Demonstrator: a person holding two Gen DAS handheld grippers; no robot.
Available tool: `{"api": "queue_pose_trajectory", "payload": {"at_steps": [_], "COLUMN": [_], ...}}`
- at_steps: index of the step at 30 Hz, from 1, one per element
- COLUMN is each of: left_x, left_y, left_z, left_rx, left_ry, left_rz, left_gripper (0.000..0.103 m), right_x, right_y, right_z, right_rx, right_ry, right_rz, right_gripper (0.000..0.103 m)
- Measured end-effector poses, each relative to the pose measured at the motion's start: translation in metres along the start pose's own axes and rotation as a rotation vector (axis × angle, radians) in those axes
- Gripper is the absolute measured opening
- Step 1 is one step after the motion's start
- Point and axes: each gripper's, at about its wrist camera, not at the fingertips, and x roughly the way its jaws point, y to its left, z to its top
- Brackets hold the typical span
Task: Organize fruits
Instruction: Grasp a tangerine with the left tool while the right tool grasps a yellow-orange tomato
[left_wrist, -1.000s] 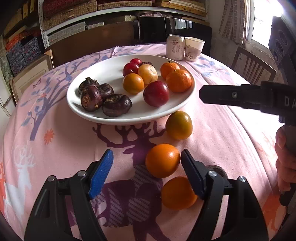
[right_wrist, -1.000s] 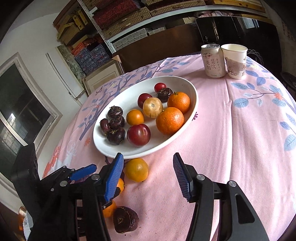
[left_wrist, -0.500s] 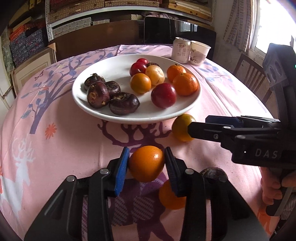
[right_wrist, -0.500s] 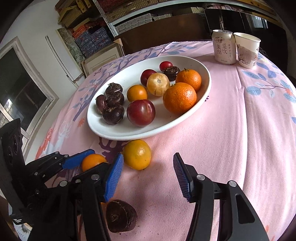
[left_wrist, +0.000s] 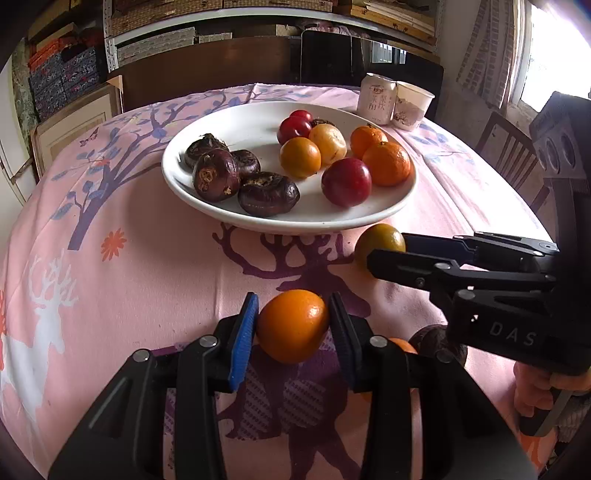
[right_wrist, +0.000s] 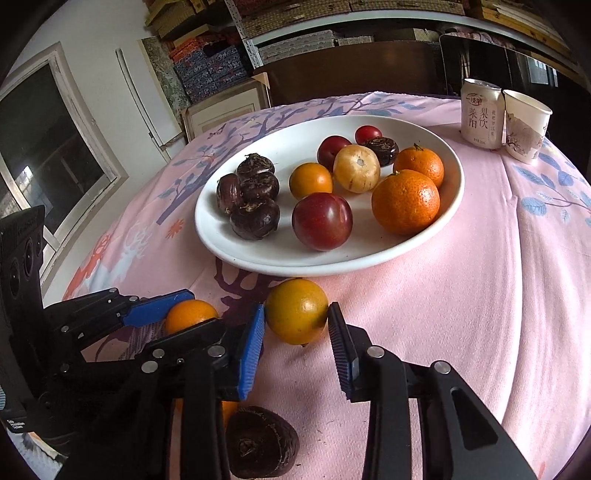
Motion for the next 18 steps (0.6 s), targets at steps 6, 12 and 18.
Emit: {"api": "queue_pose_trajectory", "payload": {"at_steps": [6, 12, 18], "left_x": [-0.016, -0.049, -0.048], "left_y": [0.003, 0.006, 0.02], "left_z": [-0.002, 0.017, 0.05], "left_rx": [-0.02, -0.024, -0.066], "left_ry": [-0.047, -0.157, -0.171], "left_rz": [-0.001, -0.023, -0.029], "left_gripper": [0.038, 0.038, 0.038], "right_x": [-0.019, -0.052, -0.045], "right_y": [-0.013, -0.025, -0.032], "right_z": [0.003, 0.008, 0.023], "right_rx": [0.067, 0.112, 0.11], "right_ry": [-0.034, -0.139, -0.062], "right_rz": [0.05, 0.078, 0.144], "right_gripper": [0.035, 0.024, 0.04]}}
